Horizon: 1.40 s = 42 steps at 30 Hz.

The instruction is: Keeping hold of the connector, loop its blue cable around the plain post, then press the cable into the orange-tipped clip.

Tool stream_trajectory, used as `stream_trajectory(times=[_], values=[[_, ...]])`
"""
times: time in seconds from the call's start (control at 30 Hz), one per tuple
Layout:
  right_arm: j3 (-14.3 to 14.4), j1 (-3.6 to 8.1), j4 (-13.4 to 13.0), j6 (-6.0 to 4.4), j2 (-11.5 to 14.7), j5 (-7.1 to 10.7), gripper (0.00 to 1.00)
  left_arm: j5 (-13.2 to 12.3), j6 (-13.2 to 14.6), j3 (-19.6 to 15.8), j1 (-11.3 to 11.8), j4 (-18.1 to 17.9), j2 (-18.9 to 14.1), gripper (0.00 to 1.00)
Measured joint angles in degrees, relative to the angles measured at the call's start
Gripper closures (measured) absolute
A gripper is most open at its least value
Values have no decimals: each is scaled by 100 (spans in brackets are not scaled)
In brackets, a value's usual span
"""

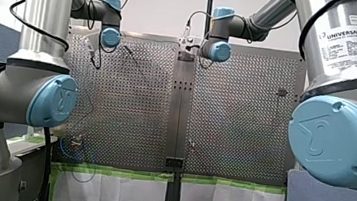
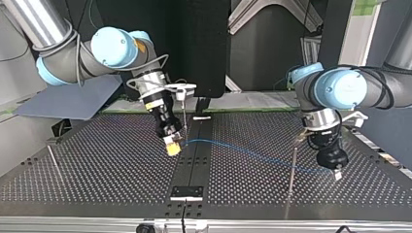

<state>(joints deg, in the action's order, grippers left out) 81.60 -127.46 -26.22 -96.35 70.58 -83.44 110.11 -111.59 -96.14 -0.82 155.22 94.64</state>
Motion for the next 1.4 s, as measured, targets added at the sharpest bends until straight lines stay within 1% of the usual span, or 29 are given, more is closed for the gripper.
stream_trajectory(times=[0.17, 0.27, 0.37, 0.47, 0.57, 0.67, 0.8, 0.83, 0.87, 0.9, 0.93, 0.97, 1.0, 1.03, 1.07, 1.1, 1.13, 1.17, 1.2, 1.23, 1.27, 1.3, 1.33, 1.37, 1.4], values=[[-54, 25, 5, 0, -76, -37, 100, -188, -10, 3, 68, -13, 263, 100], [-59, 42, -8, 5, -129, -58, 100, -253, -15, 2, 104, -27, 402, 100], [-59, 47, -5, 20, -192, -69, 100, -302, -32, 2, 134, -68, 470, 100], [-60, 49, -2, 38, -291, -80, 100, -408, -71, 2, 156, -95, 524, 100], [-60, 48, -8, 69, -391, -83, 100, -510, -91, 2, 170, -118, 605, 100], [-60, 40, 2, 127, -468, -85, 100, -630, -97, 1, 166, -127, 722, 100], [-60, -3, 11, 221, -566, -87, 100, -770, -106, 0, 159, -150, 849, 100], [-60, -14, 17, 249, -590, -88, 100, -785, -111, 0, 159, -158, 863, 89], [-60, -26, 25, 277, -616, -89, 100, -796, -116, 0, 159, -168, 875, 89], [-60, -41, 37, 311, -653, -94, 100, -798, -119, -2, 159, -172, 881, 78], [-60, -55, 49, 334, -685, -99, 100, -792, -122, -6, 158, -172, 885, 63], [-60, -68, 60, 352, -722, -102, 100, -771, -130, -12, 157, -169, 888, 63], [-60, -89, 71, 368, -777, -105, 100, -744, -136, -16, 154, -164, 889, 58], [-60, -105, 77, 377, -821, -107, 100, -711, -141, -20, 151, -159, 889, 42], [-60, -121, 81, 385, -866, -105, 100, -662, -145, -24, 147, -152, 890, 42], [-60, -142, 86, 393, -923, -103, 100, -625, -150, -26, 143, -144, 890, 31], [-59, -157, 91, 399, -966, -101, 100, -590, -158, -26, 139, -135, 890, 27], [-60, -171, 96, 404, -1009, -99, 100, -564, -168, -27, 133, -125, 890, 27], [-60, -190, 103, 411, -1068, -97, 100, -563, -175, -28, 128, -119, 891, 24], [-60, -202, 108, 416, -1113, -96, 100, -574, -186, -28, 124, -117, 891, 21], [-60, -212, 110, 420, -1159, -98, 100, -605, -201, -29, 120, -120, 892, 21], [-59, -225, 114, 425, -1224, -102, 100, -637, -211, -29, 118, -130, 892, 17], [-58, -232, 118, 431, -1271, -109, 100, -676, -220, -30, 117, -149, 895, 7], [-58, -237, 123, 438, -1317, -120, 100, -737, -234, -29, 115, -179, 907, 7], [-57, -243, 131, 448, -1373, -140, 100, -785, -247, -29, 115, -200, 923, 0]])
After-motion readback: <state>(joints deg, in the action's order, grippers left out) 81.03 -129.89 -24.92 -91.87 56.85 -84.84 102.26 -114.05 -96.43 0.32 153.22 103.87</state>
